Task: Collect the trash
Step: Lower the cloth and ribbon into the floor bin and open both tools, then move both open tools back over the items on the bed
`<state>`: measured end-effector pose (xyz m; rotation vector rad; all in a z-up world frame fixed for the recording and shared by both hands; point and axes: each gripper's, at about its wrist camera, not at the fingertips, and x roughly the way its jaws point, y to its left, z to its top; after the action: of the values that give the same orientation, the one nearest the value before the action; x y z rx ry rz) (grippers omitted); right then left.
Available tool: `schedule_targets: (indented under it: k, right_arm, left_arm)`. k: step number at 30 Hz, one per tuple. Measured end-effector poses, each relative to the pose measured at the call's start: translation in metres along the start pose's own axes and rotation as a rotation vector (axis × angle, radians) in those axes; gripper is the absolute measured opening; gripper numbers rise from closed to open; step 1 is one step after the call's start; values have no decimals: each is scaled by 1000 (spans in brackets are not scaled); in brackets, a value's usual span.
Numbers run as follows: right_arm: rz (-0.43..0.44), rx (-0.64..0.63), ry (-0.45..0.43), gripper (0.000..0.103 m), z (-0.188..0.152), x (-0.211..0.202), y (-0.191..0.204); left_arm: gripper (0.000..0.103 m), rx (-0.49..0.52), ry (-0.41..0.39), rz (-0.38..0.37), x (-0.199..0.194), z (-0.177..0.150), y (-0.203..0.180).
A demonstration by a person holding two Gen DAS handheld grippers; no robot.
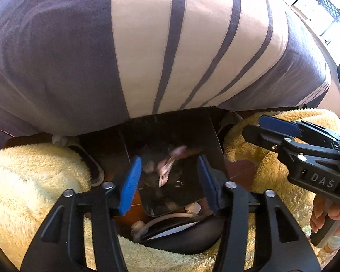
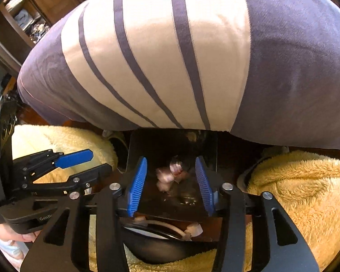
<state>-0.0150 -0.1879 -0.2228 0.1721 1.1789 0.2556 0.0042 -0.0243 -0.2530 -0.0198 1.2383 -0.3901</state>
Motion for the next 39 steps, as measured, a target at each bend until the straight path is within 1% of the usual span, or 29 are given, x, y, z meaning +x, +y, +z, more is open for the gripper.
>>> schedule_targets:
  k: [1,2,3,5,7,10,13,16,19,20,24,25,27,28,29,33,34,36,37,38,39]
  right_arm:
    - [0,4,-10,60,2,-4,-1]
    - [-3,7,-19,65,5,-8,-2]
    - [-7,8,-28,68,7,-11,-2]
    - [-20,11,-66,79,13,-23,-4]
    - [-39,8,-114,85,21,-38,-5]
    - [-78,2,-193,87,36,-64,-8]
    - [-94,8,-262,93,53,-85,-15]
    - [-139,15,-325,94,79,-103,-26]
    - [-168,20,-363,94,104,-109,-32]
    - [-184,24,-371,94,114,-110,-34]
    - [-208,41,-396,94,149,-108,-46]
    - [-214,45,-401,94,160,-106,-49]
    - [-225,51,-405,94,176,-103,-55]
    - [-229,50,-408,94,186,-100,-57]
    - [-236,52,-406,94,195,-97,-60]
    - [-250,61,-392,94,228,-81,-72]
    - [-255,65,-390,94,236,-77,-76]
    - [-261,72,-383,94,247,-69,-80]
    - [-267,78,-376,94,256,-62,-85]
    - [-268,79,-372,94,260,-59,-86]
    - [-268,80,-367,94,266,-55,-88]
  left_arm:
    - [60,1,-5,4,-1,0,0]
    - [63,3,-10,9,-2,1,1]
    - [69,4,-16,14,-5,2,1]
    - [75,9,-38,25,-14,7,1]
    - [85,10,-70,38,-27,14,1]
    - [89,29,-140,60,-52,27,-1]
    - [95,49,-218,71,-79,45,-4]
    - [95,67,-270,90,-98,67,-8]
    - [95,78,-306,120,-104,97,-7]
    - [95,78,-313,125,-104,101,-6]
    - [95,69,-339,136,-106,138,-1]
    - [95,62,-349,139,-105,153,1]
    - [95,55,-359,140,-104,170,2]
    - [95,48,-369,146,-102,185,3]
    - [95,44,-374,147,-100,191,3]
    - [94,30,-388,148,-91,231,4]
    - [94,26,-393,153,-87,246,4]
    - [94,19,-396,156,-80,266,5]
    - [94,18,-396,157,-78,270,5]
    - [93,18,-393,160,-72,280,3]
    - [90,19,-390,161,-68,287,3]
